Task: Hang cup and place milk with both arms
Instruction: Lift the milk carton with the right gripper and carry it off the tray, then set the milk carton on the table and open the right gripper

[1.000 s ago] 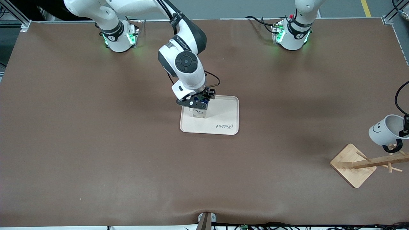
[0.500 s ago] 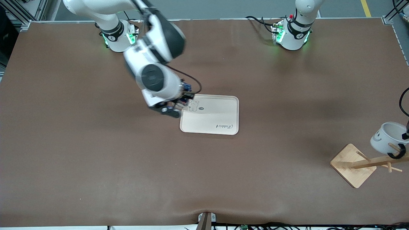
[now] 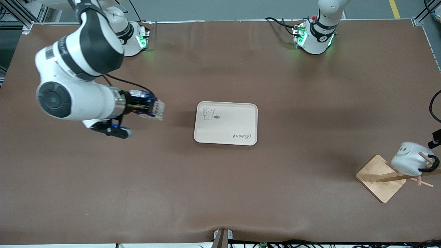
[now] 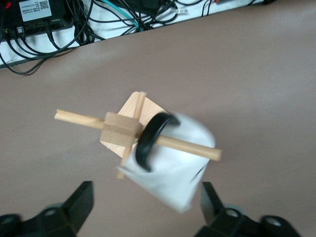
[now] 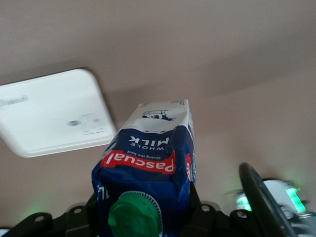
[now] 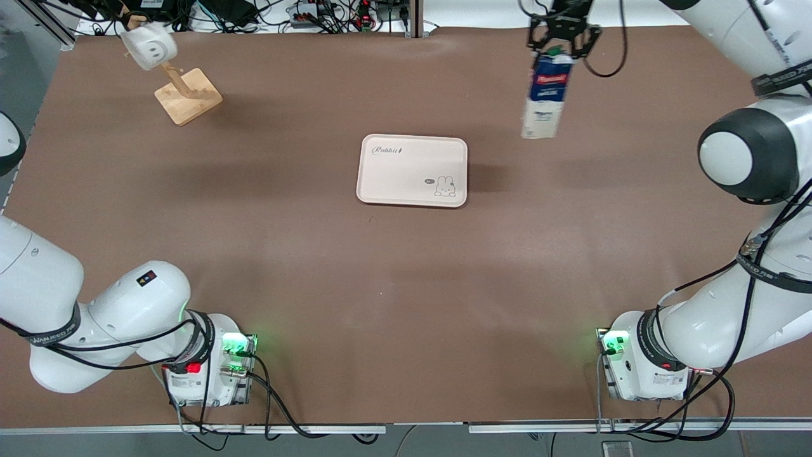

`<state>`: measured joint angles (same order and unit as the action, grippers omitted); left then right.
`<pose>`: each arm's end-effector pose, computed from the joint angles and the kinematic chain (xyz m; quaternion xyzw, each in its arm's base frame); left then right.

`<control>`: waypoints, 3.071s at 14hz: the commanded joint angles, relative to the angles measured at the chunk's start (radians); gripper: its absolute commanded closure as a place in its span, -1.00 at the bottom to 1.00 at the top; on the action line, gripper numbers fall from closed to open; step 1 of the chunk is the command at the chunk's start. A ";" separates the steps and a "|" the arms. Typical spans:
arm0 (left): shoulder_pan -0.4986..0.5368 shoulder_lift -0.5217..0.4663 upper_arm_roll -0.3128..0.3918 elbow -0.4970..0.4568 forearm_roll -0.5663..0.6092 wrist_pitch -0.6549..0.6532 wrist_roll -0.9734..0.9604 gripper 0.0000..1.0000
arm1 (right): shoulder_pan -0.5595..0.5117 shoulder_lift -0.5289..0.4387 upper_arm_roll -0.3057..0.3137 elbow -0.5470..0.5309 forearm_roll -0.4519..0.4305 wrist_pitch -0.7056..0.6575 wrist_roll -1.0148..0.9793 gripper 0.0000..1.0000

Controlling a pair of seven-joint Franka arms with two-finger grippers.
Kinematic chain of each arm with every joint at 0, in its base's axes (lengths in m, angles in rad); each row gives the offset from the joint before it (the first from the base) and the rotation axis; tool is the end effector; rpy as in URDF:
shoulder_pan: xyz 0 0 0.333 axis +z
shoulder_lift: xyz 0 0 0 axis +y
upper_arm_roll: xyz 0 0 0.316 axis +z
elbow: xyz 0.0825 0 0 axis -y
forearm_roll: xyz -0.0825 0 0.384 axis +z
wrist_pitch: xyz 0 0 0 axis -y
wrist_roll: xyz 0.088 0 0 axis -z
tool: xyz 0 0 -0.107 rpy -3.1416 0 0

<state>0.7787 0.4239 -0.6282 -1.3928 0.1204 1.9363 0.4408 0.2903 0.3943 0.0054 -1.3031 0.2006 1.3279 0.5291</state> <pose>0.6618 0.1865 0.5217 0.9851 -0.1264 0.1125 0.0298 0.5981 0.2076 0.4974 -0.9720 0.1081 0.2079 0.0193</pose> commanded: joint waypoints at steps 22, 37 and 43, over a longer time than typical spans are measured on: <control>-0.100 -0.313 -0.191 -0.009 0.002 -0.431 -0.521 -1.00 | -0.484 -0.203 0.018 -0.749 -0.172 0.590 -0.632 -1.00; -0.694 -0.450 0.465 -0.083 -0.086 -0.494 -0.487 -1.00 | -0.477 -0.164 0.021 -0.485 -0.184 0.280 -0.632 -1.00; -0.731 -0.497 0.501 -0.129 -0.110 -0.488 -0.473 -1.00 | -0.468 -0.068 0.021 -0.178 -0.202 0.261 -0.635 -1.00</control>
<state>0.0626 -0.0359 -0.1433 -1.4842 0.0271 1.4407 -0.0423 -0.1773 0.2502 0.0205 -1.6320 0.0206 1.6261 -0.0982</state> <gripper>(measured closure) 0.000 0.000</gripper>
